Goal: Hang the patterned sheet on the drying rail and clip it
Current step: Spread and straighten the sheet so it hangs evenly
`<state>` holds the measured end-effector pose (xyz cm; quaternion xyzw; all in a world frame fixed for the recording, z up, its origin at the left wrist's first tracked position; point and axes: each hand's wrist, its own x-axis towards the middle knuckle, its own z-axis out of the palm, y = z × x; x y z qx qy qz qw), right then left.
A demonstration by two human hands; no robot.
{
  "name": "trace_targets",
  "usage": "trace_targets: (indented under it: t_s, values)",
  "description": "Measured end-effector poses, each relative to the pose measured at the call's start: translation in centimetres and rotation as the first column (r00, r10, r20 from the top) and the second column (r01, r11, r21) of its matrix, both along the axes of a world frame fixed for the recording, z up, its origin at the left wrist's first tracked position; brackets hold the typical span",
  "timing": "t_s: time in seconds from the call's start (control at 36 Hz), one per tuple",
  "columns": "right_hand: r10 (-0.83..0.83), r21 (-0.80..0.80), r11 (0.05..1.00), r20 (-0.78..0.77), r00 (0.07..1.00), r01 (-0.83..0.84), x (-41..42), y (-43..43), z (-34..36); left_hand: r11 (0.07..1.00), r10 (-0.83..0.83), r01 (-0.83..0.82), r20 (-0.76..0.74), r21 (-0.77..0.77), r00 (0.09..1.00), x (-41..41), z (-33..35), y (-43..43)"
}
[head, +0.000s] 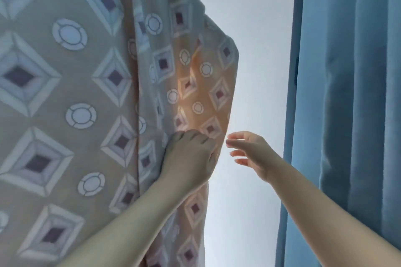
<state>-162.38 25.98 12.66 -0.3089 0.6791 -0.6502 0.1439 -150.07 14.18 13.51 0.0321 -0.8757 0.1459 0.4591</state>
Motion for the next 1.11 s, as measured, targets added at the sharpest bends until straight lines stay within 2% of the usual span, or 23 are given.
trace_targets:
  t_s: [0.06, 0.22, 0.44, 0.58, 0.75, 0.83, 1.0, 1.11]
  values:
    - [-0.046, 0.045, 0.998, 0.030, 0.998, 0.044, 0.4, 0.2, -2.4, 0.999, 0.016, -0.020, 0.103, 0.043, 0.995, -0.2, -3.1, 0.4]
    - [-0.138, 0.194, 0.973, 0.044, 0.989, 0.127, 1.5, 0.7, -9.4, 0.994, -0.028, 0.000, 0.252, 0.111, 0.967, -1.5, -11.0, 0.0]
    - [-0.225, 0.418, 0.874, -0.105, 0.969, 0.248, 1.9, 1.3, -15.9, 0.983, -0.007, -0.067, 0.399, 0.171, 0.917, -1.9, -17.6, -0.6]
    - [-0.211, 0.532, 0.805, -0.160, 0.964, 0.264, 2.0, 1.1, -18.8, 0.973, -0.010, -0.095, 0.449, 0.212, 0.893, -1.8, -20.4, -0.8]
    - [-0.145, 0.623, 0.732, -0.253, 0.957, 0.276, 1.5, -0.3, -21.4, 0.975, 0.007, -0.102, 0.429, 0.198, 0.903, -2.1, -23.1, -2.3]
    - [-0.110, 0.639, 0.728, -0.251, 0.962, 0.249, 0.6, -0.9, -22.6, 0.972, 0.061, -0.157, 0.461, 0.173, 0.886, -2.9, -23.9, -2.8]
    - [-0.050, 0.675, 0.713, -0.224, 0.973, 0.192, -4.1, -0.9, -24.8, 0.942, 0.083, -0.249, 0.566, 0.224, 0.820, -5.8, -26.0, -3.8]
    - [0.028, 0.696, 0.710, -0.180, 0.983, 0.108, -7.8, -1.2, -26.4, 0.901, 0.142, -0.348, 0.582, 0.259, 0.801, -8.6, -27.3, -3.9]
